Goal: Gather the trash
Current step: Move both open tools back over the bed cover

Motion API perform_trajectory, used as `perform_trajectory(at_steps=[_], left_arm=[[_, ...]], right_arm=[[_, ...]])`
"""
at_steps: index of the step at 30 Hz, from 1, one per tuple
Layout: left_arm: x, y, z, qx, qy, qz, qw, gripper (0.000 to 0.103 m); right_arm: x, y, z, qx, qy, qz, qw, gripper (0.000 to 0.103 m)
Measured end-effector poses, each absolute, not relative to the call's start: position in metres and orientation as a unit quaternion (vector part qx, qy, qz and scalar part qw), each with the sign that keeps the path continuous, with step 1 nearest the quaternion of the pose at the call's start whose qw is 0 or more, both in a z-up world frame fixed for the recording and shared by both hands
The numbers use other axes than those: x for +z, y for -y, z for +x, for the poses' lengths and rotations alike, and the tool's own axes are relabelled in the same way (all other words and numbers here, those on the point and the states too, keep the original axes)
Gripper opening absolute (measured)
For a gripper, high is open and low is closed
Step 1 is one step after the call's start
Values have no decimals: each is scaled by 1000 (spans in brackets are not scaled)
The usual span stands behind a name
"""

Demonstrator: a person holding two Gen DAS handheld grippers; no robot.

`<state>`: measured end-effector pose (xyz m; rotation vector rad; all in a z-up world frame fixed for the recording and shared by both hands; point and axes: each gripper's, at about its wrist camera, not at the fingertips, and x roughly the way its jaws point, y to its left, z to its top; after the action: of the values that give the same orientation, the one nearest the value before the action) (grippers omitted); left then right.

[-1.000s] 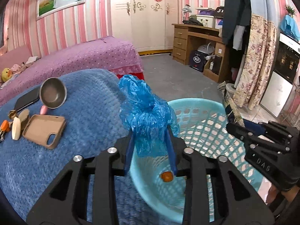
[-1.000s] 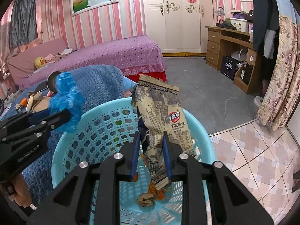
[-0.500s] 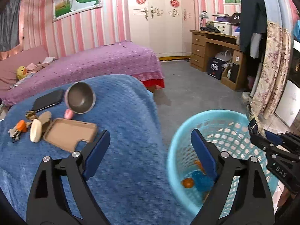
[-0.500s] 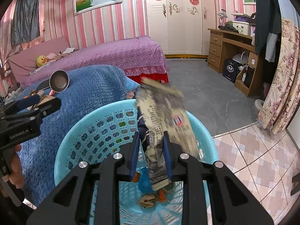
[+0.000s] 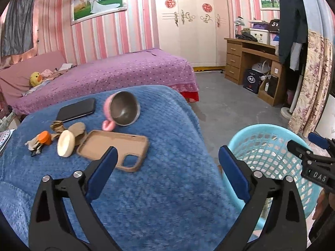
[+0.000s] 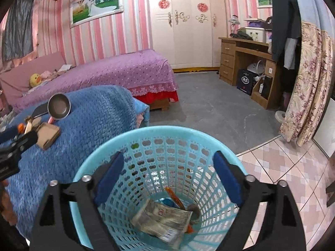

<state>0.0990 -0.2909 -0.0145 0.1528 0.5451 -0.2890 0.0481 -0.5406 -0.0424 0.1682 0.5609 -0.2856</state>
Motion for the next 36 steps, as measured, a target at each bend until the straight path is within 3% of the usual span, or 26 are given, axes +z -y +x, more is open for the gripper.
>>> perform_trajectory(at_steps=[4,36], left_arm=[[-13,268,103,-127,-268,72,952,95],[-23,52,165,-16,-275,46,960,97]], right_arm=[[-41,527,57,-144,-274,86,947,92],[-34,358,124,-131,-280,18,951,94]])
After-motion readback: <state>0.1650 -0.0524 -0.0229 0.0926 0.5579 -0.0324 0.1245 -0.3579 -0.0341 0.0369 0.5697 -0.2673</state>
